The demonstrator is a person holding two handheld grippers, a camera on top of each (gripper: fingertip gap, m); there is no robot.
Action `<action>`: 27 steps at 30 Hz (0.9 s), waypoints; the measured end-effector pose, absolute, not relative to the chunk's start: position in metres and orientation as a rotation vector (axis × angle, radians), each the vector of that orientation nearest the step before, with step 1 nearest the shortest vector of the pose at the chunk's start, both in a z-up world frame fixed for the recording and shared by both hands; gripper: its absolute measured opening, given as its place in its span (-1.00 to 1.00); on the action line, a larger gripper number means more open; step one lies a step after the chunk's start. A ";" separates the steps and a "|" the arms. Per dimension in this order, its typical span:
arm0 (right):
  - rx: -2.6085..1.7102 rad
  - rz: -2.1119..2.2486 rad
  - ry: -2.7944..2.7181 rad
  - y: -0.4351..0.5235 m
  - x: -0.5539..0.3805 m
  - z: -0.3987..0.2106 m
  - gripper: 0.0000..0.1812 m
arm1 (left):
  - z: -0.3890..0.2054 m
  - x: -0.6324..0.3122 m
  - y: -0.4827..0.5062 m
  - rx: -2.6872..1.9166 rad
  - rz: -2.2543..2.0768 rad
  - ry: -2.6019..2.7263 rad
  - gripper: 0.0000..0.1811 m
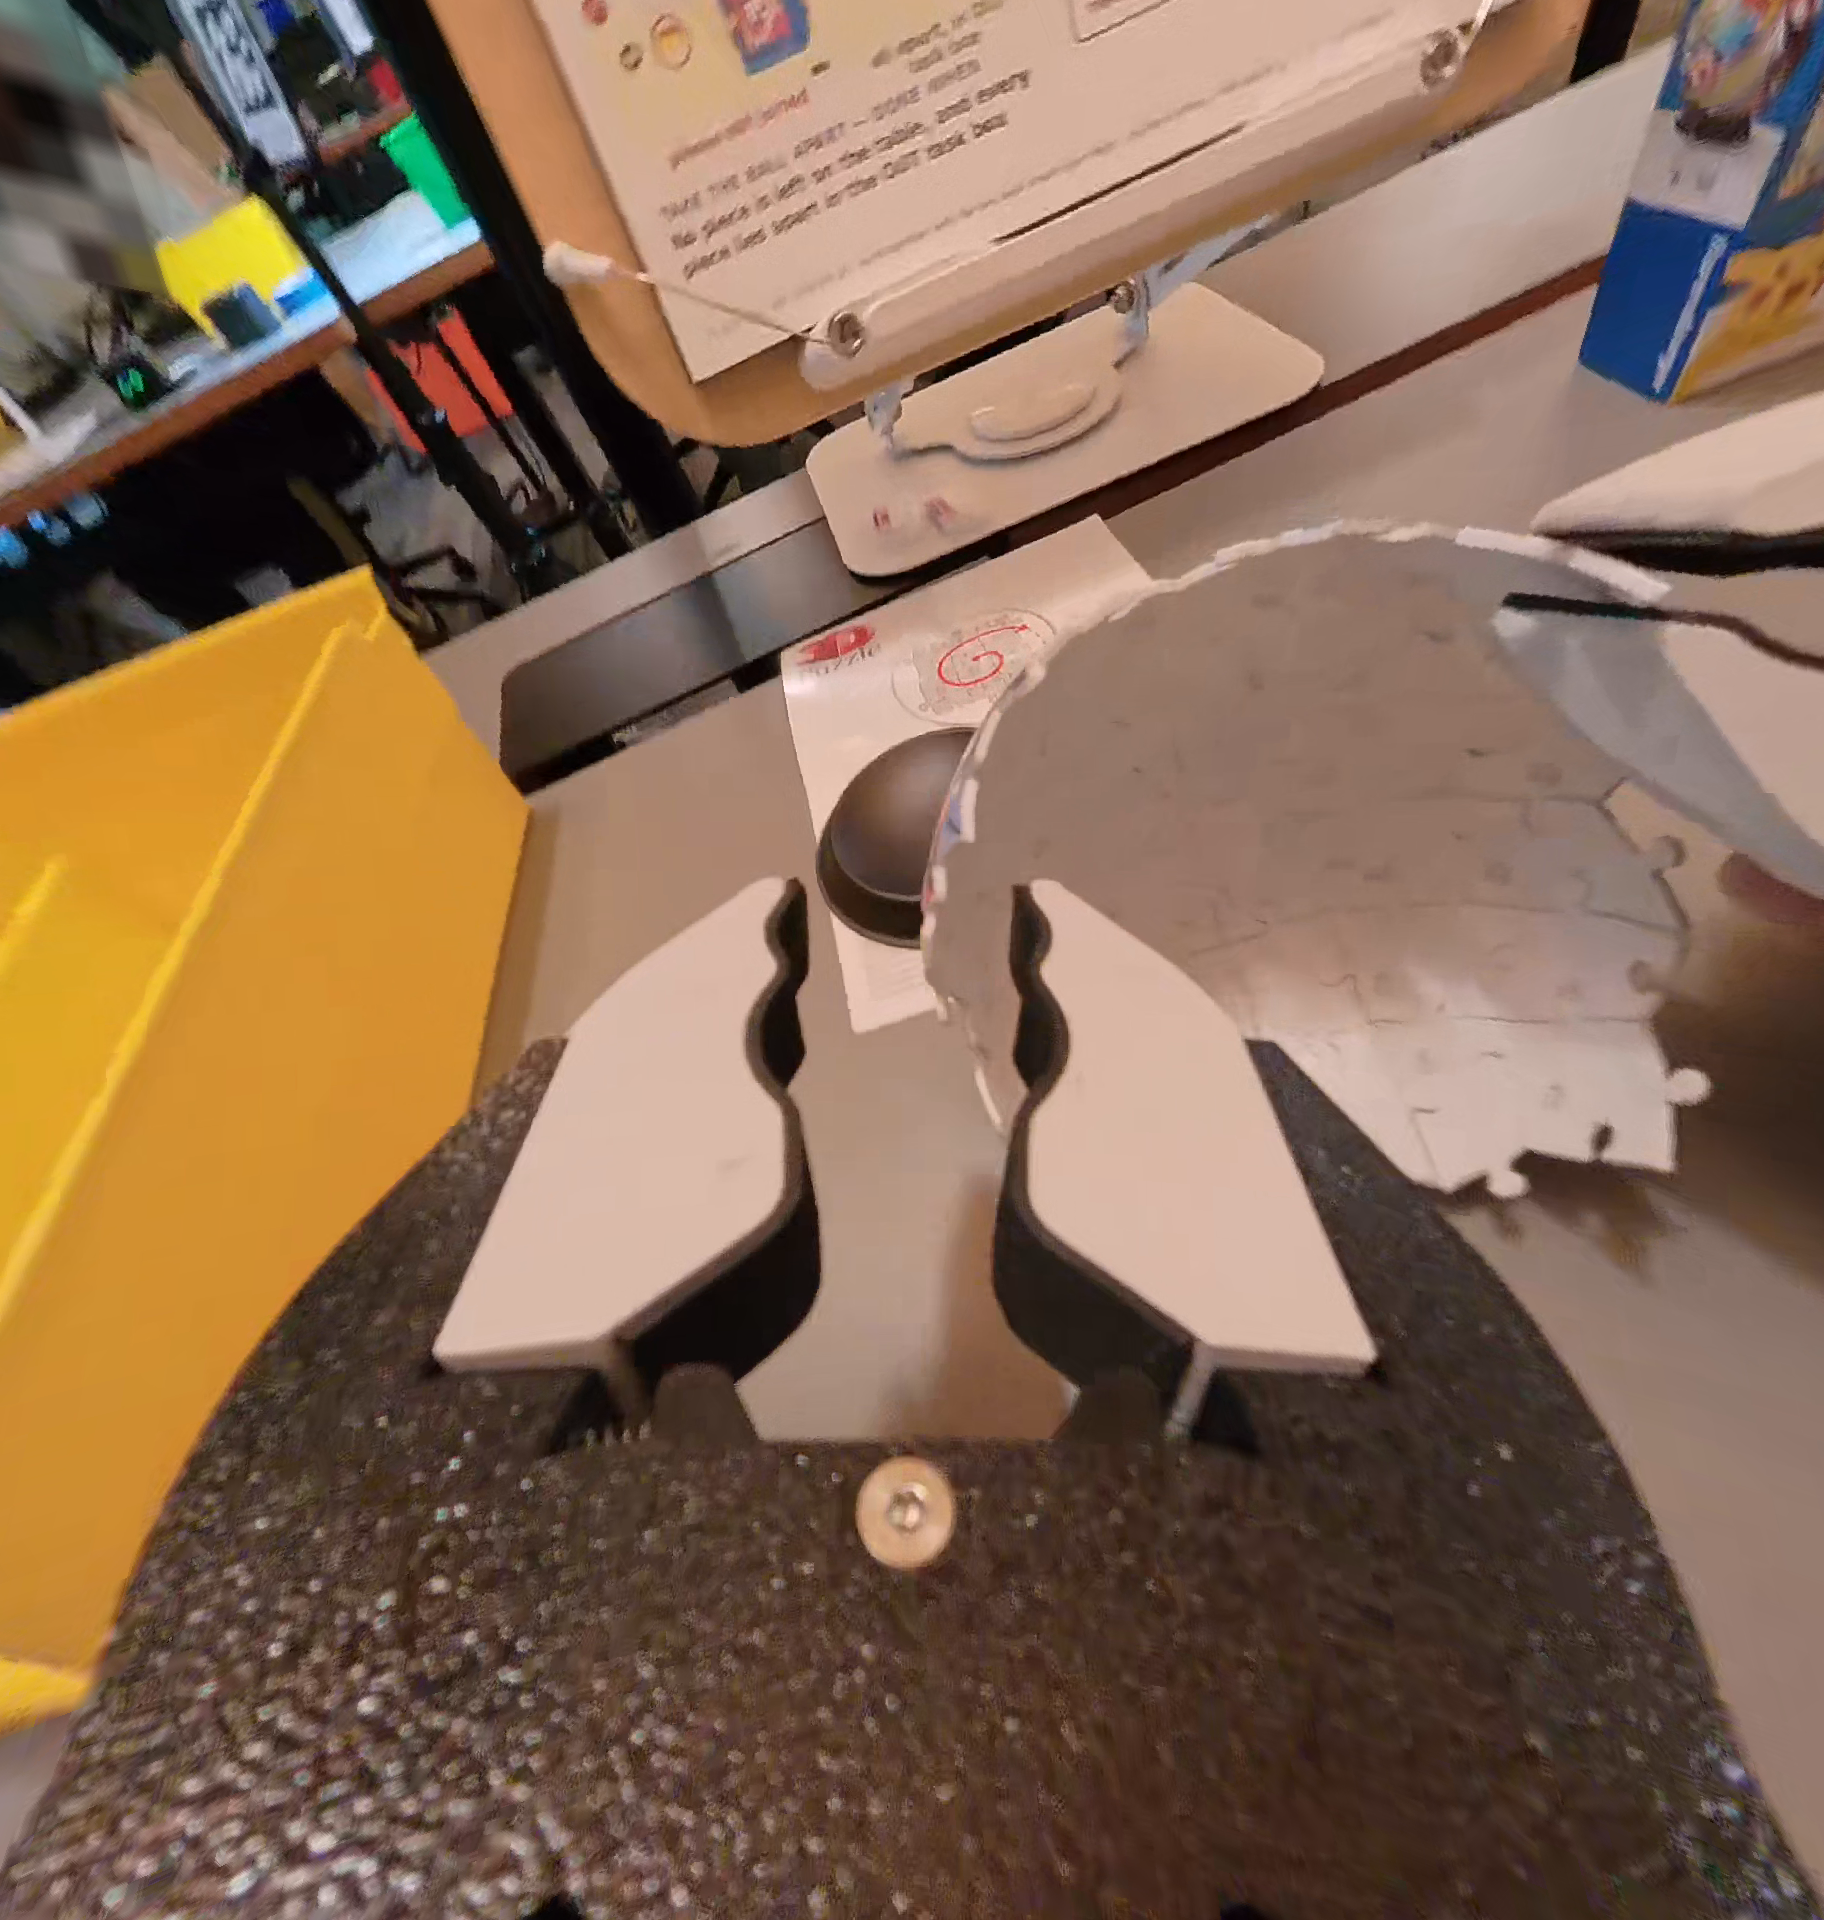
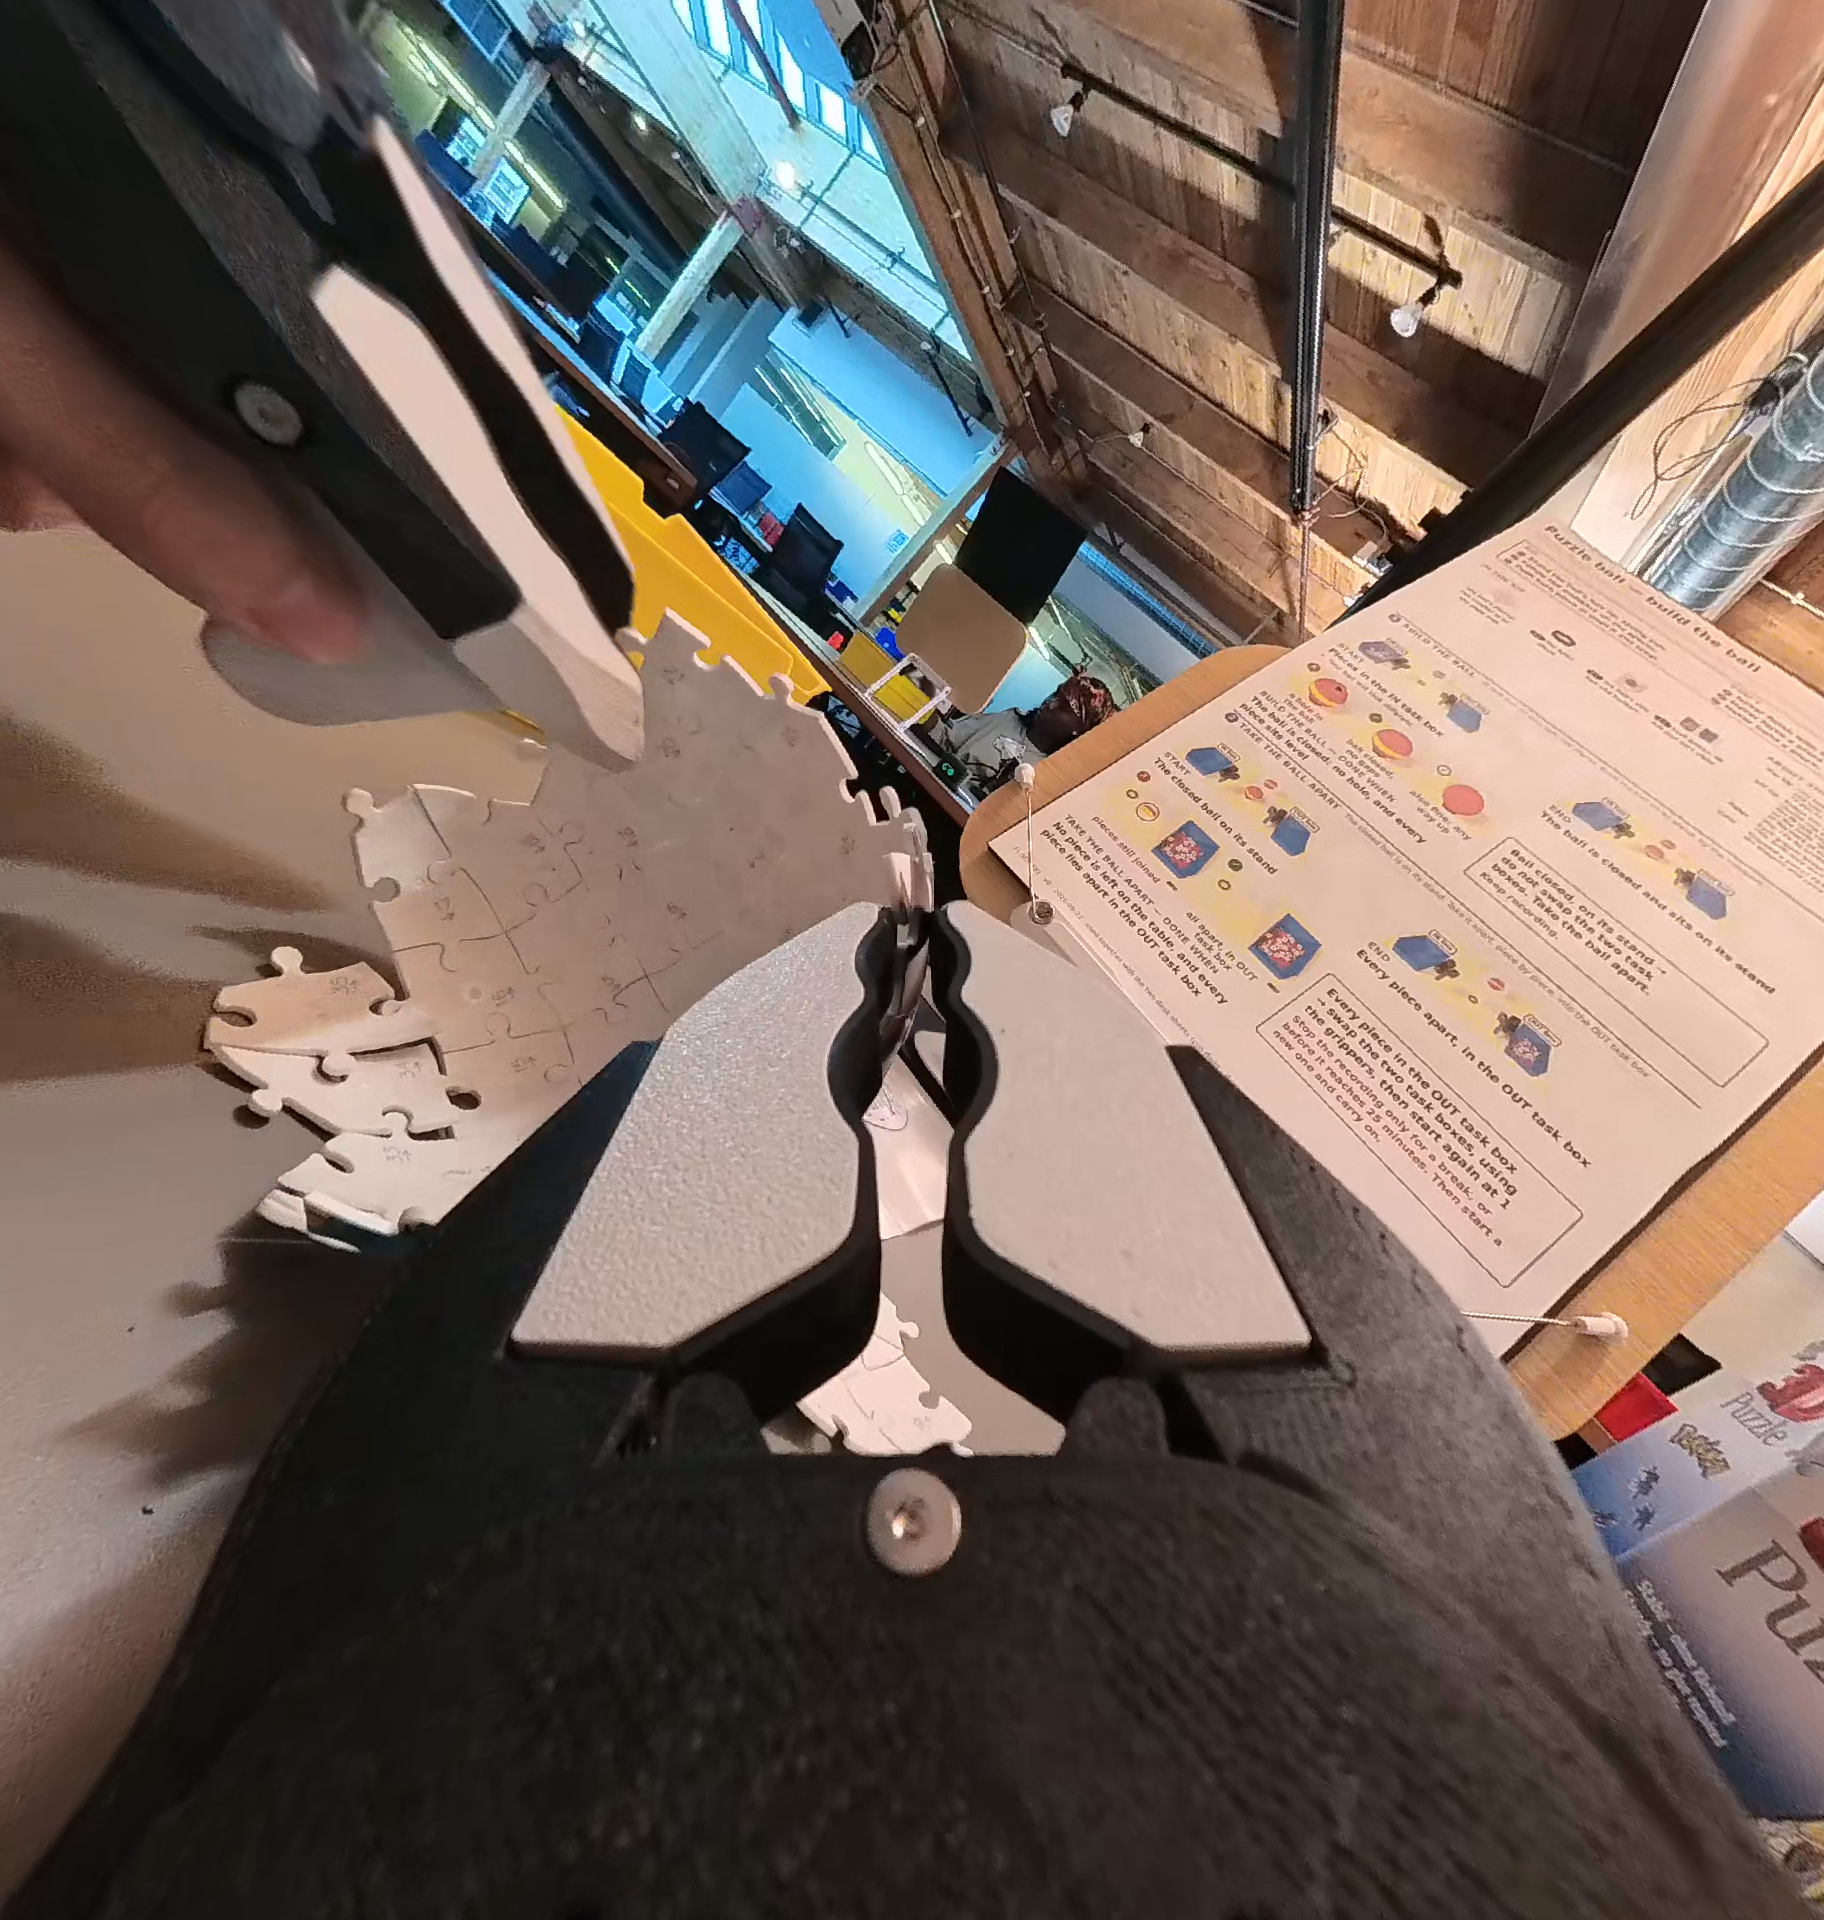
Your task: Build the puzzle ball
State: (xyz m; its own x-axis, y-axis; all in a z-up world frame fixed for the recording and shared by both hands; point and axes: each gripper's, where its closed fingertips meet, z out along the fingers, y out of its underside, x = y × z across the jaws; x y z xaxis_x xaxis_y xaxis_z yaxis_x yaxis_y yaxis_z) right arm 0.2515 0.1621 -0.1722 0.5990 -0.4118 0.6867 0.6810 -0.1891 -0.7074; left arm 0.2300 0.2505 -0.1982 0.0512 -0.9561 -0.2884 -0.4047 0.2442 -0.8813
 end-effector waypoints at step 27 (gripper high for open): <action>-1.862 -0.378 -0.186 0.157 0.272 -0.192 -0.26 | -0.207 0.248 0.245 -0.944 -0.622 1.618 -0.97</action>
State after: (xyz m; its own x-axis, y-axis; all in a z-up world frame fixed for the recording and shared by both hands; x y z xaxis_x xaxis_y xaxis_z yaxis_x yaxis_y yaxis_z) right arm 0.2725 0.1574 -0.1925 0.9353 -0.0604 0.3487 0.3130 -0.3187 -0.8947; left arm 0.2484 0.2450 -0.2065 -0.0740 -0.8356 -0.5444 -0.2558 0.5435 -0.7995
